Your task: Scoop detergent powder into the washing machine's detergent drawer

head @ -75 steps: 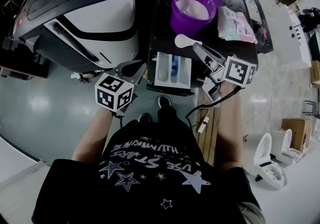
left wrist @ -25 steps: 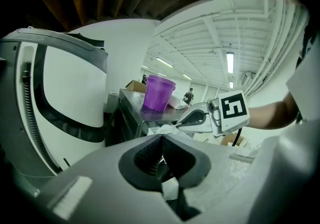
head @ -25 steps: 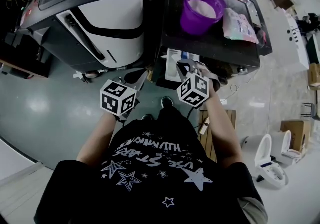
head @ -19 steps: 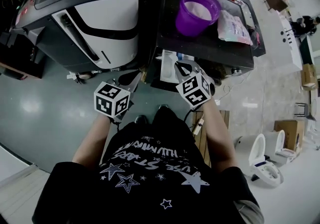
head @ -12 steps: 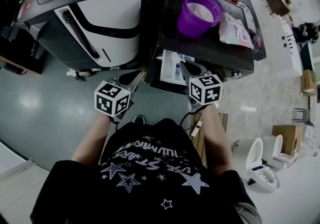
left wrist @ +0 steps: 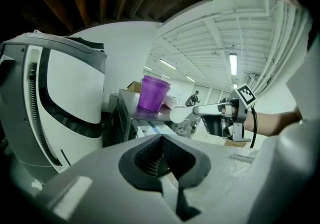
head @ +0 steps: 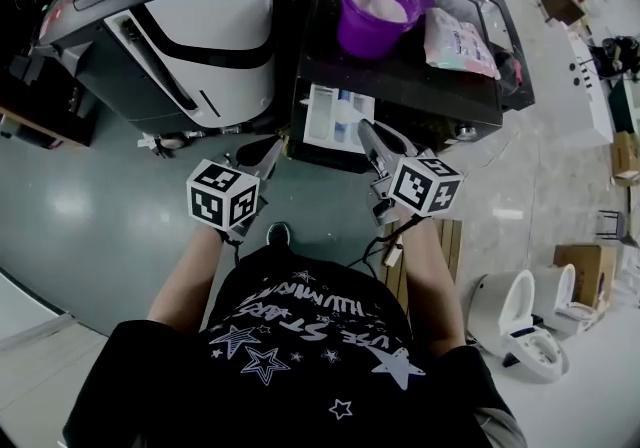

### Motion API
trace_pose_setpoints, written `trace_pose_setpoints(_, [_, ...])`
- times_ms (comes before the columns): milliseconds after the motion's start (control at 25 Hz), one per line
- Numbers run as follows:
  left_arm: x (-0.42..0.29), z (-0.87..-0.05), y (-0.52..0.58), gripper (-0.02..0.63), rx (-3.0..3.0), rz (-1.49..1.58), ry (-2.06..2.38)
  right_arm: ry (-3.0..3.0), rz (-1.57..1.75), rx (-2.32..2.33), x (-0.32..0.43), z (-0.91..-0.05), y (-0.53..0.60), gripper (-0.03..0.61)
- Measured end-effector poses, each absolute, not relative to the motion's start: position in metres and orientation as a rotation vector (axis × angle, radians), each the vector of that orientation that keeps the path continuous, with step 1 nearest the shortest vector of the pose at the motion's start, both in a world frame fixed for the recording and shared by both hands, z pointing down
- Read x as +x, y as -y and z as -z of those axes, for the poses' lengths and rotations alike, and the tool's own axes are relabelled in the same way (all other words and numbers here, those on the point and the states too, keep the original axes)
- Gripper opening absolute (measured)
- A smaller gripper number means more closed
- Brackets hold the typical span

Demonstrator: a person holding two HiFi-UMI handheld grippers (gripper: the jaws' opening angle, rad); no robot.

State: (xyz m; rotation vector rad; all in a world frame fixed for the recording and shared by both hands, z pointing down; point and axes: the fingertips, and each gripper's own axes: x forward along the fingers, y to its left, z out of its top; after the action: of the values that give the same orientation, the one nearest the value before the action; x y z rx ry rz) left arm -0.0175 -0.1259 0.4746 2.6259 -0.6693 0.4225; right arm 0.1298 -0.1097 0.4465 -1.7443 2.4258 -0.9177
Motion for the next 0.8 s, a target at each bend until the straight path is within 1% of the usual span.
trace_pose_setpoints(400, [0.018,-0.460,0.052,0.000,2.650,-0.416,0.692,-2.391,0.910,-1.646,0.156,-0.426,0.038,0.032])
trace_pose_setpoints(800, [0.034,-0.459,0.003,0.000,2.646,-0.414,0.749,-2.300,0.955,-1.553,0.182,-0.424,-0.012,0.032])
